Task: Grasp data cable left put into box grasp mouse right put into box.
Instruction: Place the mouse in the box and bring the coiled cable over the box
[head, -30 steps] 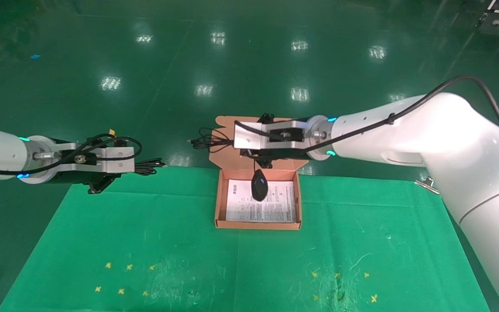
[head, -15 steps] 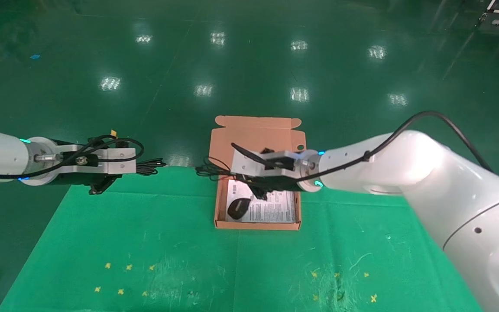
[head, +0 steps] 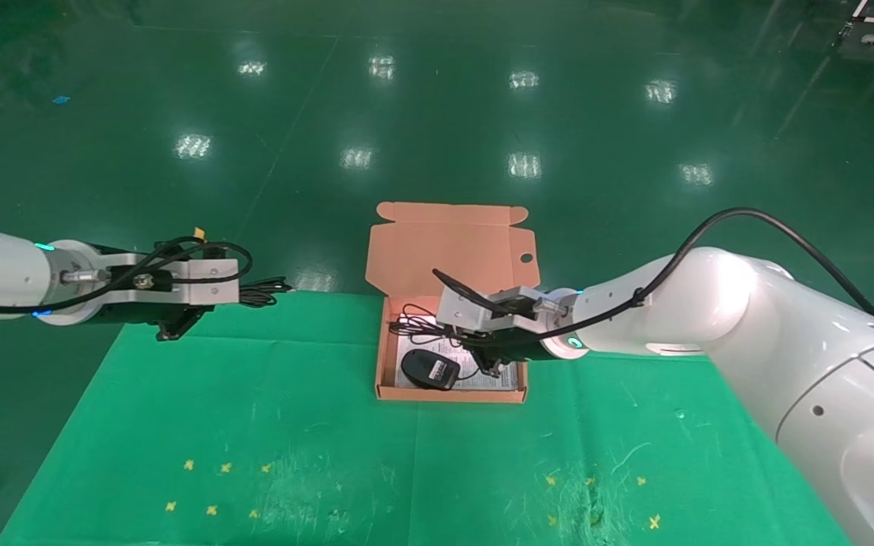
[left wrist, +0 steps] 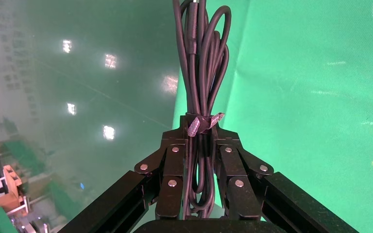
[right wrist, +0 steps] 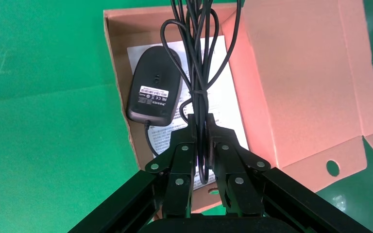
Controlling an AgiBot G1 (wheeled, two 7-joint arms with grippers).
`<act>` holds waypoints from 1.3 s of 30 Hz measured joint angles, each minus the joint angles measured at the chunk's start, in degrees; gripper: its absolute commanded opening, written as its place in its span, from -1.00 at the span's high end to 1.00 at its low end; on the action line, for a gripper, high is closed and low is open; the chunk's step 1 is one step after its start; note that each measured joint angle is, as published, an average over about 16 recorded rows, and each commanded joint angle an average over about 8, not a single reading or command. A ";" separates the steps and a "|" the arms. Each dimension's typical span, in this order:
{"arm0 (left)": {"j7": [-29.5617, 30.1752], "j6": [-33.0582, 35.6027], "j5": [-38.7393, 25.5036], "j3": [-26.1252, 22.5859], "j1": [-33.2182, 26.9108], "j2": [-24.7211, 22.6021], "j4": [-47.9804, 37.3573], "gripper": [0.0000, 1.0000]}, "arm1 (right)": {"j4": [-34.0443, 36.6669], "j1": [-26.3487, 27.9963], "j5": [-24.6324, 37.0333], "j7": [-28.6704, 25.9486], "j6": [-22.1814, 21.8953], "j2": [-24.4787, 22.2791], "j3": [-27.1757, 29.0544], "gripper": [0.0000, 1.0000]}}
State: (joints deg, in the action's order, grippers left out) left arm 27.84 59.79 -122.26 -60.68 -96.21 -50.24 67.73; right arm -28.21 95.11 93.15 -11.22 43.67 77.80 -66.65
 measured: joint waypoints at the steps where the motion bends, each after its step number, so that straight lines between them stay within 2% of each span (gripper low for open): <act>1: -0.09 -0.16 0.10 -0.01 0.10 -0.18 -0.12 1.00 | -0.16 0.01 0.02 -0.18 -0.01 -0.15 -0.29 -1.00; 8: -1.97 -2.52 1.54 -0.14 1.28 -2.96 -2.84 1.00 | -1.72 0.02 0.20 -1.02 0.07 -1.85 -1.42 -1.00; 15: -7.41 -7.94 4.44 -0.24 3.22 -8.99 -10.30 1.00 | -3.75 0.46 0.51 -1.80 0.07 -4.98 -1.49 -1.00; 29: -28.12 -20.29 14.50 0.91 5.83 -24.11 -31.22 1.00 | -10.54 2.24 1.13 -3.52 0.28 -15.45 -0.62 -1.00; 39: -40.89 -23.00 24.49 0.15 6.85 -28.02 -36.28 1.00 | -16.99 2.61 1.51 -5.83 0.79 -22.41 -0.14 -1.00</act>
State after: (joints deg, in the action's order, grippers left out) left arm -13.06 36.79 -97.77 -60.53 -89.37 -78.26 31.45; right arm -45.21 97.72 94.66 -17.05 44.46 55.39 -66.78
